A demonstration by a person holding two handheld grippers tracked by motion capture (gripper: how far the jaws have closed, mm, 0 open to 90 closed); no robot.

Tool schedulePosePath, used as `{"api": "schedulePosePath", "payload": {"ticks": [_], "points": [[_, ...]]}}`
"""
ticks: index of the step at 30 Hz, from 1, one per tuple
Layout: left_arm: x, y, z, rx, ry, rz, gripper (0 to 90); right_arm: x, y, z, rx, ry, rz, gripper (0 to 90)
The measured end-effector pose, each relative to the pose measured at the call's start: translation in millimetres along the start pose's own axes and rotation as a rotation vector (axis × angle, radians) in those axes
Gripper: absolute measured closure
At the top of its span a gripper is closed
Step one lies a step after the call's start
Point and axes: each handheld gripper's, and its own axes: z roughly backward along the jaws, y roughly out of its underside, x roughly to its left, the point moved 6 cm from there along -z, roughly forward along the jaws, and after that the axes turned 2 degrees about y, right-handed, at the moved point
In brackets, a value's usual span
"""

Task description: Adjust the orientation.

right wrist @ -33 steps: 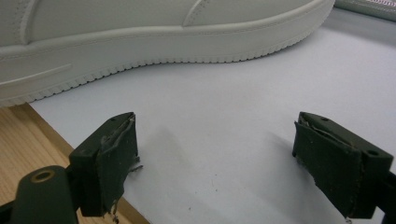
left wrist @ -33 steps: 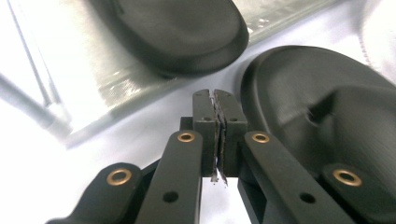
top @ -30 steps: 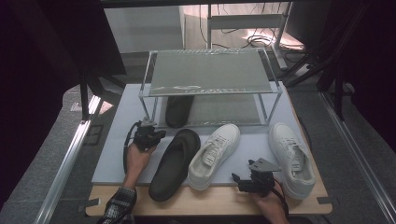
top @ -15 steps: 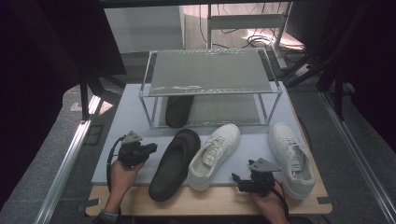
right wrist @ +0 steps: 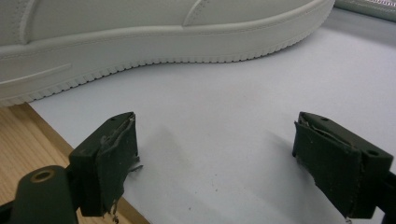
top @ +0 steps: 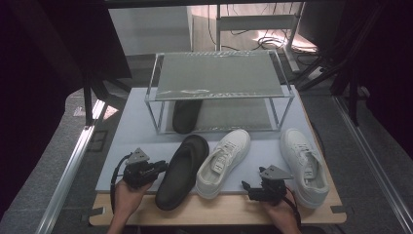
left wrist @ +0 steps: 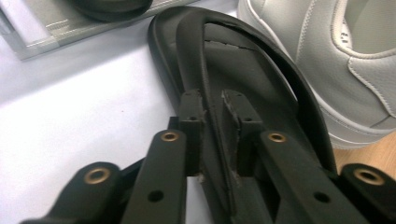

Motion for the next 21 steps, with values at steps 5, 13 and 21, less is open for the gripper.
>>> {"api": "schedulePosePath", "payload": {"ticks": [5,13,21], "points": [[-2.8,3.6,-7.3,0.013,0.007,0.003,72.8,0.0,0.0,0.0,0.0,0.0,0.0,14.2],[0.7,7.2,-22.8,0.028,-0.011,0.023,72.7,0.0,0.0,0.0,0.0,0.0,0.0,14.2],[1.9,6.8,-26.3,0.032,-0.041,0.036,77.1,0.1,0.0,-0.1,-0.002,-0.002,-0.001,14.2]]}}
